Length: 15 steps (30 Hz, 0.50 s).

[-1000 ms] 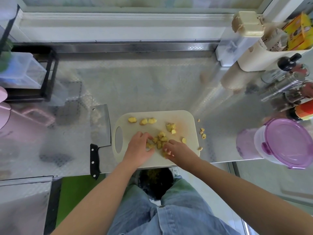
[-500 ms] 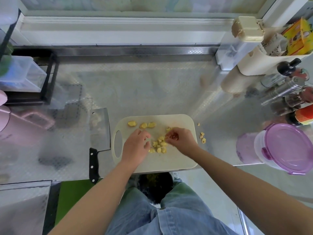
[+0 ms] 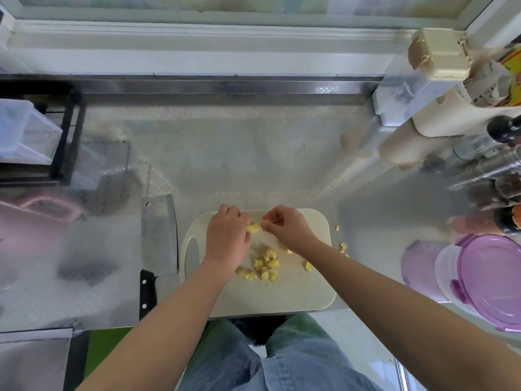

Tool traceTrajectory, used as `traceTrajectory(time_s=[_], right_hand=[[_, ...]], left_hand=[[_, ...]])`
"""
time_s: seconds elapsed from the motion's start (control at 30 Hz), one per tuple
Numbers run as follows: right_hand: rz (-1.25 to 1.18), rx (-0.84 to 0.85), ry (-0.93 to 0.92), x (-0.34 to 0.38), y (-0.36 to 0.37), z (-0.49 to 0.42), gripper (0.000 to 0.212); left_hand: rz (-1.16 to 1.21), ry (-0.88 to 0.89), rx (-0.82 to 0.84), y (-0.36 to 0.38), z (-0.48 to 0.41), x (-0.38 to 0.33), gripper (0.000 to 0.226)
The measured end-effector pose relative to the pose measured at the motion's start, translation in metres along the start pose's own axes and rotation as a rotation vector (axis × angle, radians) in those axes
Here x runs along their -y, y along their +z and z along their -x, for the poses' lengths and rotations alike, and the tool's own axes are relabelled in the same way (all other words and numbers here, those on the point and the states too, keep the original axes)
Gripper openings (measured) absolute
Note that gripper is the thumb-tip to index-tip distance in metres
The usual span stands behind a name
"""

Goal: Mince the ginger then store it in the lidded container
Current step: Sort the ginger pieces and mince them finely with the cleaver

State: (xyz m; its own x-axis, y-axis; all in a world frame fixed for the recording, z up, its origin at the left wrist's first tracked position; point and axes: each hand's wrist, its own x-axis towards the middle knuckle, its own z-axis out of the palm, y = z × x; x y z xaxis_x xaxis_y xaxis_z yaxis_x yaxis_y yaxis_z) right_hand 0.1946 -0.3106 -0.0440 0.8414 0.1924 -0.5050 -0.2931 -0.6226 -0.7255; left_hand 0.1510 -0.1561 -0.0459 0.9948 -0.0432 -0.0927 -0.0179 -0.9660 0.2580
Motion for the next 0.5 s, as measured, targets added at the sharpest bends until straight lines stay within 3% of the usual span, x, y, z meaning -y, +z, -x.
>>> traceTrajectory(time_s=[0.13,0.23,0.37,0.5], right_hand=[[-0.259,0.067,0.108,0.000,0.000,-0.002,0.006],[-0.311,0.091,0.137,-0.001,0.000,-0.004,0.009],[-0.024,0.019,0.092,0.001,-0.008,-0.010,0.013],[0.242,0.089,0.004,0.006,-0.012,-0.016,0.012]], left_hand=[[0.005,0.018,-0.018,0.001,-0.001,0.002,0.019],[0.014,0.008,-0.009,0.001,-0.004,0.000,0.018],[0.021,0.002,-0.006,0.000,-0.005,0.000,0.021],[0.029,-0.011,-0.001,0.000,-0.005,0.000,0.023]])
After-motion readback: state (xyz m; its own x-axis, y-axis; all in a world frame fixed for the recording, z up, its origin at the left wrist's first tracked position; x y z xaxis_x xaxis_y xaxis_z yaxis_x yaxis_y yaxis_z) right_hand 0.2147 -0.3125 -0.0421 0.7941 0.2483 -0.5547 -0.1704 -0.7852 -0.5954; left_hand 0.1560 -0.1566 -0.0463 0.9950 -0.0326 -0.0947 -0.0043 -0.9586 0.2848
